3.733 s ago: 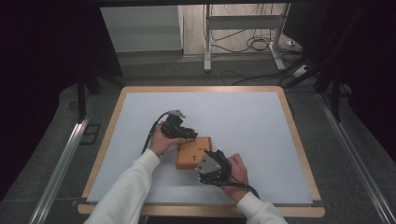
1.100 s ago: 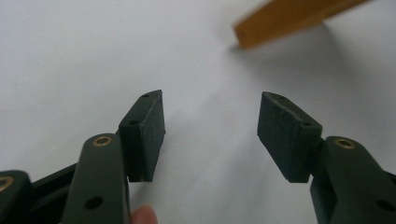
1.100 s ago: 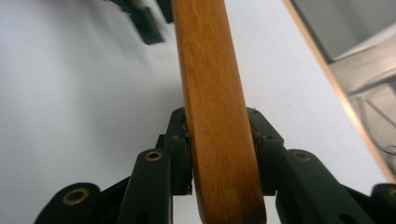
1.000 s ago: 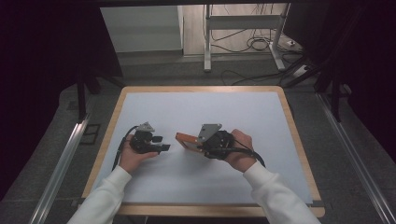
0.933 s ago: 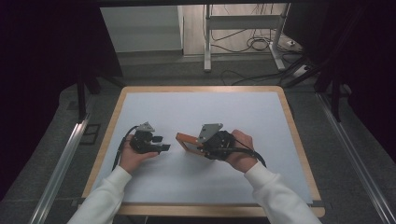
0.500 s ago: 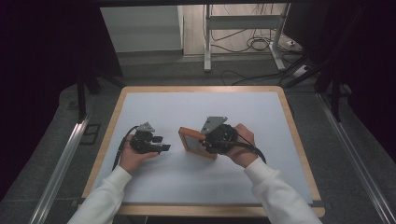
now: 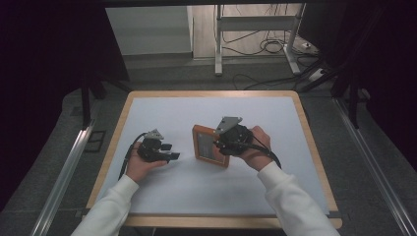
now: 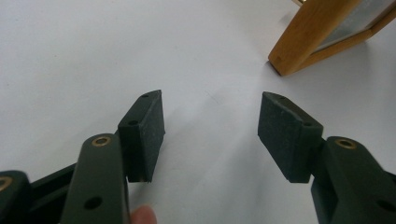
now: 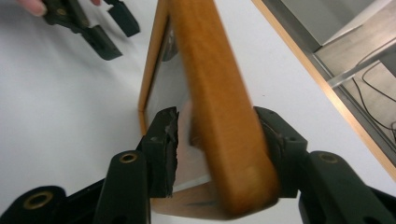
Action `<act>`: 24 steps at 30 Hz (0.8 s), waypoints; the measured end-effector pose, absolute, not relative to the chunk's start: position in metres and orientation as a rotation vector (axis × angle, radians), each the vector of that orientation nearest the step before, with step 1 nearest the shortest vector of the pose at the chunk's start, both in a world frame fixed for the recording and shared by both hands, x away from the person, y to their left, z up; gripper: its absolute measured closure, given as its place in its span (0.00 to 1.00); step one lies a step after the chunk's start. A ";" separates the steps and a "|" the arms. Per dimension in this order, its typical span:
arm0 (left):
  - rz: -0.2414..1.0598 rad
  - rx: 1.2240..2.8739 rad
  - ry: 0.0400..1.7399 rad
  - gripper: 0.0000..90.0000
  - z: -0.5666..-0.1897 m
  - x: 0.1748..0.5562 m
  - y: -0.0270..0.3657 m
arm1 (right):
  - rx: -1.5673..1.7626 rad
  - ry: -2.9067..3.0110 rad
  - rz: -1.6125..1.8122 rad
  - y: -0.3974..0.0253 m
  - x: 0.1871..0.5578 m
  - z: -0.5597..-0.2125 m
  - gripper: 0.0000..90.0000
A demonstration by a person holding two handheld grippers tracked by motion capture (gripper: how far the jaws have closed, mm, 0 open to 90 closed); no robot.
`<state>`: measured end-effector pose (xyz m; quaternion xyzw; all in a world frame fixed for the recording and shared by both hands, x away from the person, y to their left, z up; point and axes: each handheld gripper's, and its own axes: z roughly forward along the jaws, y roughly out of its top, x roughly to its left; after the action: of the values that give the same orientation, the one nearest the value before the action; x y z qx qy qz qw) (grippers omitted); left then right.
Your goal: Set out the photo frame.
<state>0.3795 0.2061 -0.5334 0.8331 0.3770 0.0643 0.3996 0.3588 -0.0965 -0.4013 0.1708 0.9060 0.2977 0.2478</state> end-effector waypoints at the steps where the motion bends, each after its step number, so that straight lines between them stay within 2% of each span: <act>1: 0.162 2.108 0.954 0.45 -0.533 0.379 0.206 | 0.471 2.469 0.810 -0.097 0.361 -0.401 0.57; 24: 0.169 2.113 0.945 0.44 -0.534 0.379 0.205 | 0.591 2.452 0.778 -0.097 0.396 -0.411 0.42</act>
<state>0.3791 0.2048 -0.5344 0.8349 0.3734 0.0668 0.3988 0.3962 -0.0966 -0.4114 0.2168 0.8999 0.2854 0.2486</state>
